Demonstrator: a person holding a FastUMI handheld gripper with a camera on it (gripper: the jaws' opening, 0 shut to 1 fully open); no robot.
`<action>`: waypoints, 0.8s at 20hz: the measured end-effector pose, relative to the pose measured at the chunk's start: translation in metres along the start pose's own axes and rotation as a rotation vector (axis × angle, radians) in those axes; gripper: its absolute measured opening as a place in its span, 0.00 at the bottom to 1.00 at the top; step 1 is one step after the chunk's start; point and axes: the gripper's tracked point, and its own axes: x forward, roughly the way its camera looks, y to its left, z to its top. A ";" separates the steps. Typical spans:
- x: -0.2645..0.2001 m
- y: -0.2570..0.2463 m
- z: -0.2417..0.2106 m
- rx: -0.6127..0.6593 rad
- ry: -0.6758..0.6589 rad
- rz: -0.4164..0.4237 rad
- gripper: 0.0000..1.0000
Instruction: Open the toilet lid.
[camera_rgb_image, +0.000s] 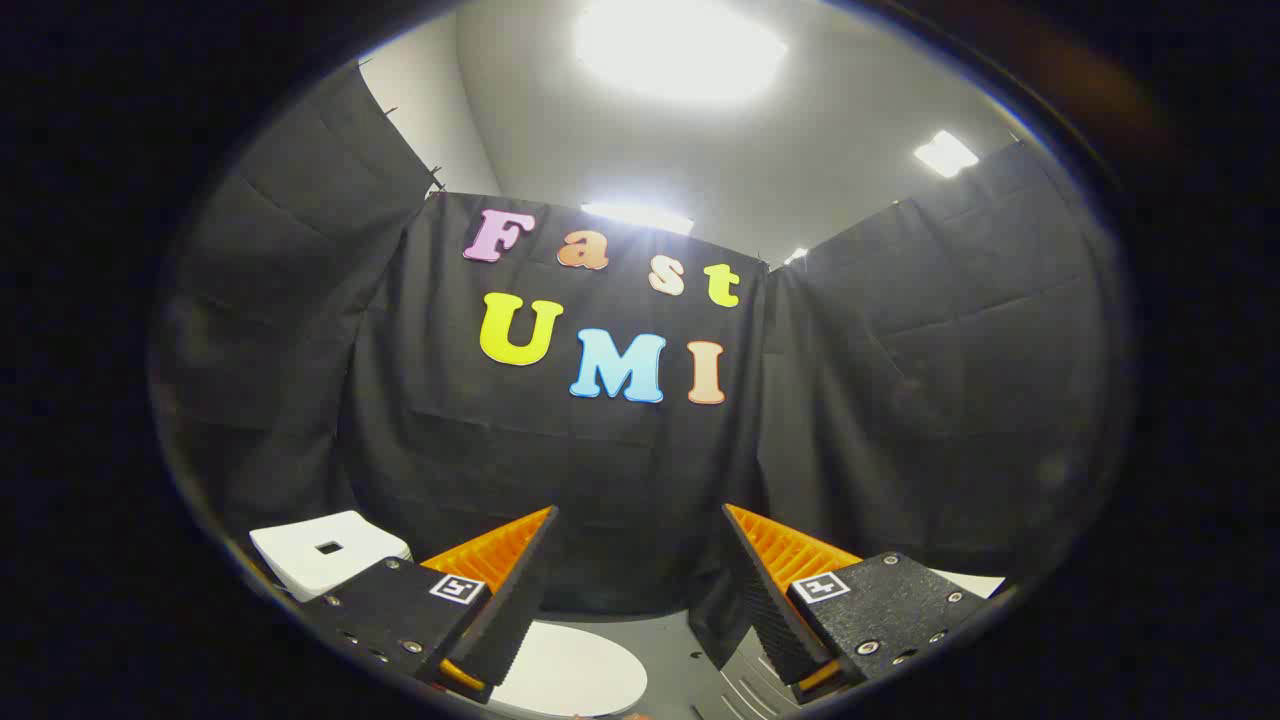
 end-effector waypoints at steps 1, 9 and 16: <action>0.000 -0.001 0.000 -0.003 -0.003 0.001 0.95; 0.003 0.002 -0.003 0.023 -0.001 0.017 0.95; 0.009 0.016 -0.020 0.060 0.022 0.053 0.95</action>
